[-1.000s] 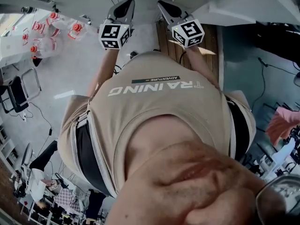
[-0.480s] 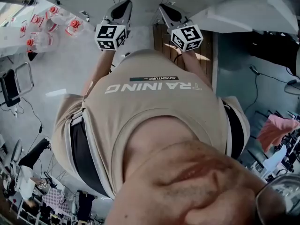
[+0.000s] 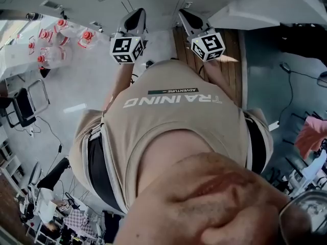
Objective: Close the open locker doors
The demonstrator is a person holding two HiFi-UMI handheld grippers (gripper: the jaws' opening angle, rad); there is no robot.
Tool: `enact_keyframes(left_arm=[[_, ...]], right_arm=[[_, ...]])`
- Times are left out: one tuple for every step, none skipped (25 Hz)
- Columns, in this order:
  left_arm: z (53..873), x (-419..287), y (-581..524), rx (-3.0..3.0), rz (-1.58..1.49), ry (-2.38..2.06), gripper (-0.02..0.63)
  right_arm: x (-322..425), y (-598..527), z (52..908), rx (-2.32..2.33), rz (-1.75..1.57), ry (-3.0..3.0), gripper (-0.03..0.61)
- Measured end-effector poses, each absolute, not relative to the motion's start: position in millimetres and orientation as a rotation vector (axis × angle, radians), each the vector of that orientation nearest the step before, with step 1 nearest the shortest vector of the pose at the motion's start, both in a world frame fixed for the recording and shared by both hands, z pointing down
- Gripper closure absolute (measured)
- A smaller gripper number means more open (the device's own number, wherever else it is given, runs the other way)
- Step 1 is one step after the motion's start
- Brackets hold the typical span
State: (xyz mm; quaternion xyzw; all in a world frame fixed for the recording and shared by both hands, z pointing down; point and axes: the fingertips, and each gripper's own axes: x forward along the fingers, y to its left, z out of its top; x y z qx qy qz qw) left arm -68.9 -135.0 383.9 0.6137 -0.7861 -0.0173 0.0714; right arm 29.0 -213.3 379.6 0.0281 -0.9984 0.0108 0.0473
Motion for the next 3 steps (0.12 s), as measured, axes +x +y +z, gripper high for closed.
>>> enact_keyframes(left_arm=[[384.4,-68.5,-134.8,1.845,-0.048,-2.358,0.614],[384.6,-68.1,-134.8,1.847,-0.042,-2.353,0.614],[384.6,-67.7,-134.9,1.85,-0.035,-2.347,0.614]], right_arm=[[29.8,-212.5,379.1,0.085,0.044,-3.052,0.565],[30.4,-211.6,378.3,0.085,0.051,-3.059,0.565],[30.8,-210.8,377.2,0.085,0.056,-3.065,0.565]])
